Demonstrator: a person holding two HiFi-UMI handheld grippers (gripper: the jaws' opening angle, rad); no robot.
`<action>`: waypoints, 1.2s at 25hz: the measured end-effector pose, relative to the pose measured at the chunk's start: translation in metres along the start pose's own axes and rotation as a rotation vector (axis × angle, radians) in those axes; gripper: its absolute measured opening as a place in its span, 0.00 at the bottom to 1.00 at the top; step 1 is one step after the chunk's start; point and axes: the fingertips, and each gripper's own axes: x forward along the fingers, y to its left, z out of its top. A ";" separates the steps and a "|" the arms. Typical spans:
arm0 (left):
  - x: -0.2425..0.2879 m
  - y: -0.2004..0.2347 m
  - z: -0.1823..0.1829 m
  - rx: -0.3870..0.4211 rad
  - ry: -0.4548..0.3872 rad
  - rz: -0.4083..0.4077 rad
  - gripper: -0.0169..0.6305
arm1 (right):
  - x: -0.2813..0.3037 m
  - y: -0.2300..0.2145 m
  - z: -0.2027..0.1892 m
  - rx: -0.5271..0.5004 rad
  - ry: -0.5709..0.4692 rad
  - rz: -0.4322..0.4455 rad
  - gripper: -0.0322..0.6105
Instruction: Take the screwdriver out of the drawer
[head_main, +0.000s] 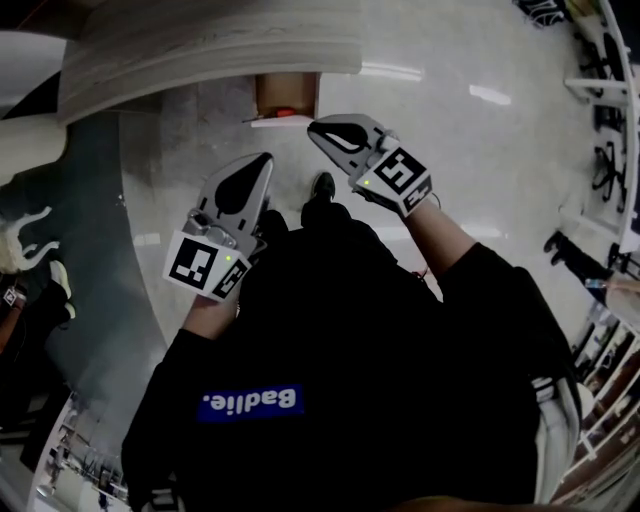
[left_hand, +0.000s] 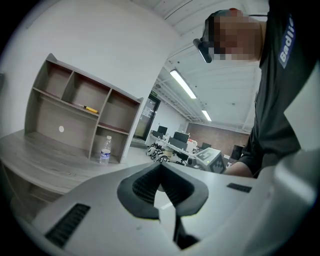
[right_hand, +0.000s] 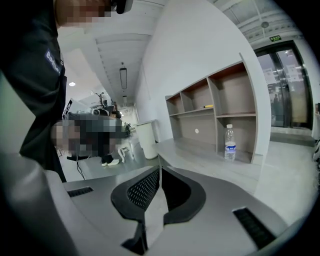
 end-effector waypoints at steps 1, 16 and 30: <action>-0.001 0.004 -0.001 -0.003 -0.002 0.000 0.03 | 0.005 -0.001 -0.002 -0.007 0.012 0.001 0.10; -0.037 0.077 0.001 -0.042 -0.037 0.000 0.03 | 0.108 -0.003 -0.044 -0.086 0.234 -0.013 0.23; -0.071 0.101 -0.022 -0.096 -0.026 0.066 0.03 | 0.179 -0.039 -0.172 -0.385 0.614 0.092 0.23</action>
